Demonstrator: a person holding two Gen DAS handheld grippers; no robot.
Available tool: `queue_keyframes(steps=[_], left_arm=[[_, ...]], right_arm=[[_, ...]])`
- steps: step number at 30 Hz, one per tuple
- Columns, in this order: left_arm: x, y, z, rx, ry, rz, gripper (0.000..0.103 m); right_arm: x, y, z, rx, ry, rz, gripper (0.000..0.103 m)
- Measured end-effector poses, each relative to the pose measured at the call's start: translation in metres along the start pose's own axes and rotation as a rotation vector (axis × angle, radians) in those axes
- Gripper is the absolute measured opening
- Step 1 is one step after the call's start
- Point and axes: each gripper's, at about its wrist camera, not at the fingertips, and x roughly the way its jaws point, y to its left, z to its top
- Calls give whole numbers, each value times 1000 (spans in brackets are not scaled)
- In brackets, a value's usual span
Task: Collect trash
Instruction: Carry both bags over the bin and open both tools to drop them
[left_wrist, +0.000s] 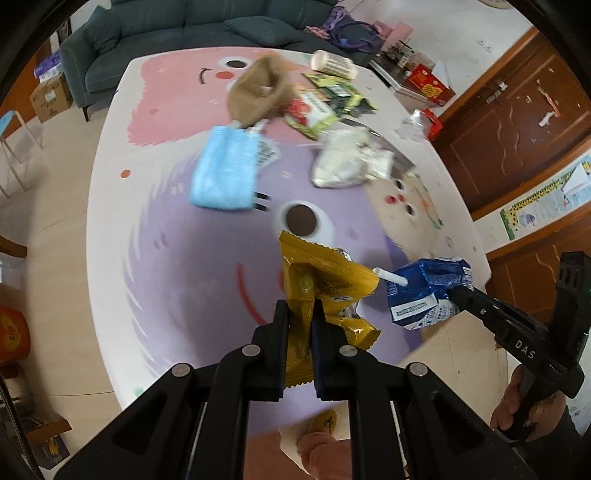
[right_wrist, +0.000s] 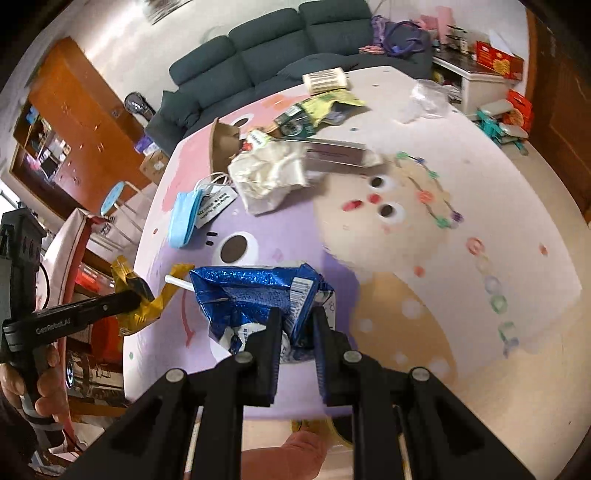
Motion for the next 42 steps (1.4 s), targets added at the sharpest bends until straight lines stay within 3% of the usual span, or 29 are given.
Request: queue_keyframes(steps=[10, 17, 23, 30, 39, 42], left_arm=[[3, -105, -92, -8, -26, 28, 9], [44, -149, -159, -52, 43, 40, 9], [94, -154, -193, -61, 121, 71, 9], [182, -130, -223, -89, 199, 123, 9], [270, -105, -244, -97, 231, 146, 10], [289, -101, -244, -87, 204, 159, 29]], right_arm=[[-61, -72, -64, 1, 3, 20, 16], [-67, -130, -120, 63, 83, 22, 16], [-30, -174, -165, 187, 194, 28, 16], [67, -219, -219, 426, 311, 43, 16], [163, -232, -250, 550, 322, 82, 16], [189, -230, -252, 543, 323, 107, 16]])
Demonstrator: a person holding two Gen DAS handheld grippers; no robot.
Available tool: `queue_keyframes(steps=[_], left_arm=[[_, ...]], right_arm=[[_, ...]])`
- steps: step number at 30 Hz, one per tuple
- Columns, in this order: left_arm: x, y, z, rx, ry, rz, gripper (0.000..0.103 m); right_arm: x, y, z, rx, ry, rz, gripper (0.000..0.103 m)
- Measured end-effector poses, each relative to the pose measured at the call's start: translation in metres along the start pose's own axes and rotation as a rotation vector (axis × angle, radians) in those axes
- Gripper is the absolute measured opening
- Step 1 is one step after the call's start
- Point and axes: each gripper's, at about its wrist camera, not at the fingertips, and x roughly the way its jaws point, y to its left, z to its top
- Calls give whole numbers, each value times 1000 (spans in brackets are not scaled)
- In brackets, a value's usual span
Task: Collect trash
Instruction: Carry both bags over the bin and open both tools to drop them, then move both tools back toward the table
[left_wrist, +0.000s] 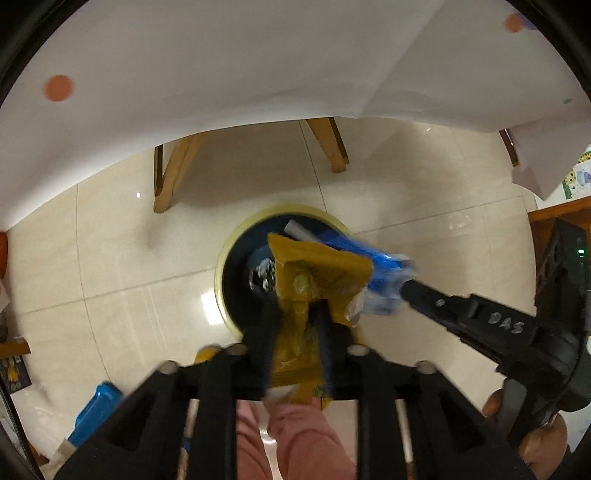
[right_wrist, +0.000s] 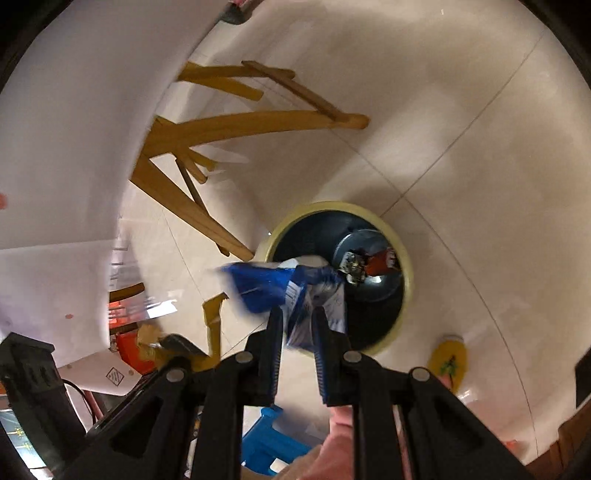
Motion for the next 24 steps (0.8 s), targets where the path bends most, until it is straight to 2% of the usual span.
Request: queue_keyframes(steps=[1, 2, 3, 4, 8, 16, 24], left_arm=[[5, 0, 0, 0, -4, 1, 35], [11, 0, 0, 2, -5, 4, 38], [16, 0, 2, 4, -5, 9, 39], [20, 0, 4, 9, -2, 17, 39], [28, 2, 5, 10, 5, 32, 39], [12, 2, 6, -7, 5, 30, 39], [-35, -1, 7, -13, -19, 30, 39]], right_arm=[[9, 1, 2, -5, 9, -5, 20], [19, 1, 3, -10, 22, -16, 24], [32, 0, 4, -12, 37, -36, 33], [40, 0, 6, -15, 47, -47, 34], [56, 7, 8, -77, 48, -107, 34], [44, 41, -3, -284, 15, -215, 34], [-1, 84, -14, -456, -27, -282, 34]])
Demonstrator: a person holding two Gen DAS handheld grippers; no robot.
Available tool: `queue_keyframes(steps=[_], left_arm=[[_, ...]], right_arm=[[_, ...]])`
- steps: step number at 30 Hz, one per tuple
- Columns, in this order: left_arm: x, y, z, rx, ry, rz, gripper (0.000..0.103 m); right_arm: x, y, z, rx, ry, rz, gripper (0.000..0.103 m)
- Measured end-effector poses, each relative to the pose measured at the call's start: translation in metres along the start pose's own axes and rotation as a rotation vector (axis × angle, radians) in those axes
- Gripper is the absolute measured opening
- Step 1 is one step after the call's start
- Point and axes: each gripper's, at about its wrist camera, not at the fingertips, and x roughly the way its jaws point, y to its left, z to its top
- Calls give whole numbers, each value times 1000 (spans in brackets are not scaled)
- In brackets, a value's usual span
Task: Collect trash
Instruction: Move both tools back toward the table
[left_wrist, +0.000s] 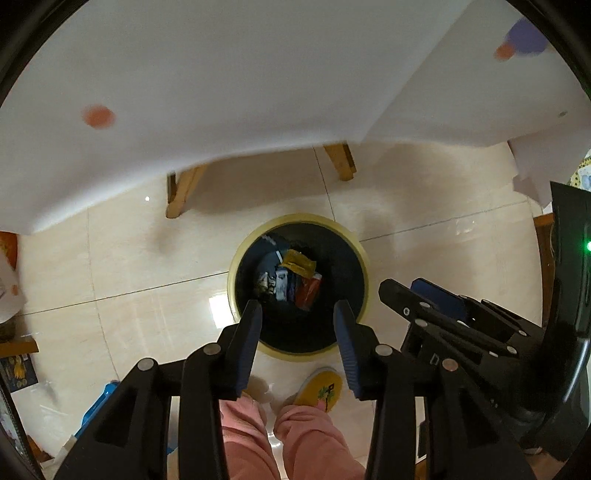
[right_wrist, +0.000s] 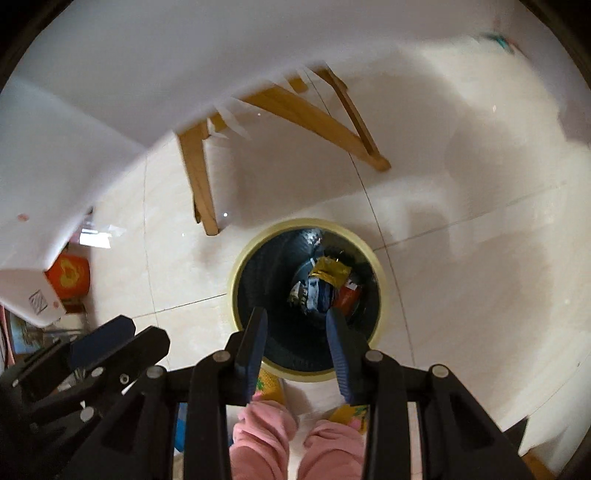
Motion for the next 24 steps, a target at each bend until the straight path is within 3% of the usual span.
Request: queue_keyframes(steps=[9, 13, 24], left_arm=[[-93, 8, 1, -49, -91, 12, 39], [-141, 14, -5, -107, -131, 11, 48], [-250, 4, -13, -175, -267, -8, 57]], right_arm=[[-74, 38, -1, -118, -33, 3, 34], [-115, 56, -2, -192, -58, 14, 34], [-224, 103, -7, -390, -155, 7, 34]])
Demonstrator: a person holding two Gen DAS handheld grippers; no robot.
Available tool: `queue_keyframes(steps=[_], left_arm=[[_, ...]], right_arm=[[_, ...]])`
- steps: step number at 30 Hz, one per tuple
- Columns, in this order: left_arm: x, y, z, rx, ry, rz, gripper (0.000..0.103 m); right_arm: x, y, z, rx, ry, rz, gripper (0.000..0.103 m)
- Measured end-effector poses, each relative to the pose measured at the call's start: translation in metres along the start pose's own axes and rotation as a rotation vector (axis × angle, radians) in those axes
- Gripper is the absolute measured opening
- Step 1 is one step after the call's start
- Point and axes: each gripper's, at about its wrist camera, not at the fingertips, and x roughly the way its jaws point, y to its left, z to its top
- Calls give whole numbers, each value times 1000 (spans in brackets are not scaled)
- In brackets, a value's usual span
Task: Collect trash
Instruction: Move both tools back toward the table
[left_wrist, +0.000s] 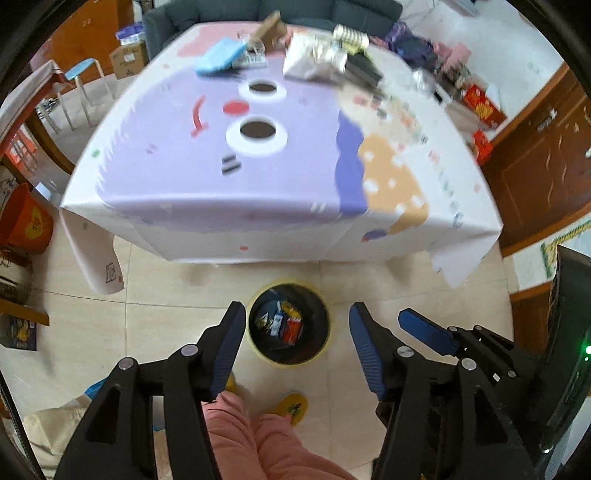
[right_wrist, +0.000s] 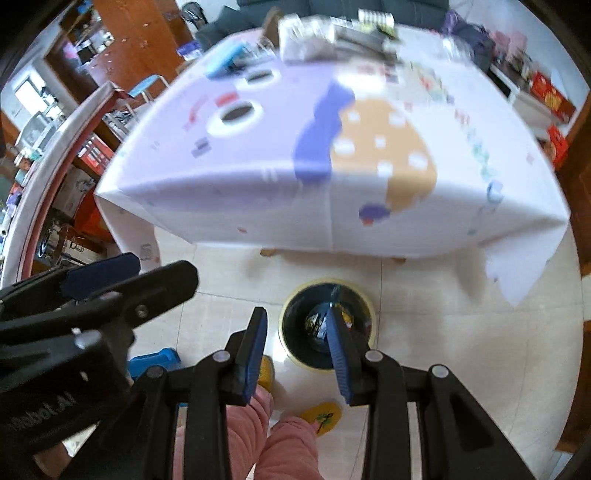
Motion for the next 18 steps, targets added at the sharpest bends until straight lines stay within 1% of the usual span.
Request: queue_keyframes(steps=[2, 8, 11, 13, 15, 18], left_arm=[[-18, -6, 4, -11, -34, -4, 58], [-61, -20, 24, -21, -146, 20, 59], [-77, -26, 37, -38, -181, 48, 59], [-84, -28, 44, -53, -199, 54, 59], [-94, -28, 53, -74, -227, 63, 63], [-110, -27, 66, -89, -266, 93, 64]], right_arm=[[-16, 1, 10, -16, -20, -4, 34], [-56, 9, 33, -70, -73, -7, 34], [-82, 13, 52, -112, -125, -16, 34], [-96, 13, 64, -136, -158, -26, 34], [-109, 14, 76, -157, -192, -30, 34], [-123, 15, 94, -202, -233, -42, 34]])
